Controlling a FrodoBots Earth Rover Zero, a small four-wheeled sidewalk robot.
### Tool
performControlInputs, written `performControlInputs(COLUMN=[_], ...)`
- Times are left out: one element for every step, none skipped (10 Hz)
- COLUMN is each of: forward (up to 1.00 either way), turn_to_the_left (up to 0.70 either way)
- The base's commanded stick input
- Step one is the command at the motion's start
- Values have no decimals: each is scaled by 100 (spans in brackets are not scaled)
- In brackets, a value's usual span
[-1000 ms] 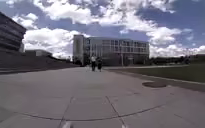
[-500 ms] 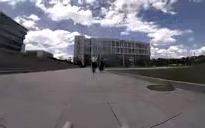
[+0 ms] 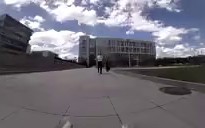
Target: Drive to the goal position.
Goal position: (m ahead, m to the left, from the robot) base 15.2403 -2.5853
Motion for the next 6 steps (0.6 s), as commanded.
performControlInputs(forward=[70,70,70,70,70,70], turn_to_the_left=[31,23,16,9,3,1])
